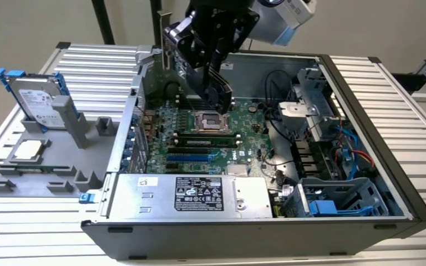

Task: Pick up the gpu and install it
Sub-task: 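Insert the gpu into the slot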

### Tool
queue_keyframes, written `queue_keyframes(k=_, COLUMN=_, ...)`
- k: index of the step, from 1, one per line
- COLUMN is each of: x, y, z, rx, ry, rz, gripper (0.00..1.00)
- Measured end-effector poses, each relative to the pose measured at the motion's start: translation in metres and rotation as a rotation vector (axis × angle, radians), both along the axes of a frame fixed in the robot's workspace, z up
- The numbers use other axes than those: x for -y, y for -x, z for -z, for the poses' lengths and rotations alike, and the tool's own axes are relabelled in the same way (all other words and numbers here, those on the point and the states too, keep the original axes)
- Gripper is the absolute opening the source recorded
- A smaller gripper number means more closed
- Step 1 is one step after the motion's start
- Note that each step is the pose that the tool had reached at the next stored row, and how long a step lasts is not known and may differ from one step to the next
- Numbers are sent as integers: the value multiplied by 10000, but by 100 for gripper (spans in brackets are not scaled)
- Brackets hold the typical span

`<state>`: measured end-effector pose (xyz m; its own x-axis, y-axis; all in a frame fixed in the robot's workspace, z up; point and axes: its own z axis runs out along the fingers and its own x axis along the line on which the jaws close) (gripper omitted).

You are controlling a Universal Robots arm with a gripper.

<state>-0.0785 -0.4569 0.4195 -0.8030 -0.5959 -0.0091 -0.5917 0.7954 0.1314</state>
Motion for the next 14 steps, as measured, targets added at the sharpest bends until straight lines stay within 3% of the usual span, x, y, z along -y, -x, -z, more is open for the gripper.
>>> queue_keyframes(k=14, x=0, y=-17, z=0, rx=0, ry=0, rz=-1126, gripper=0)
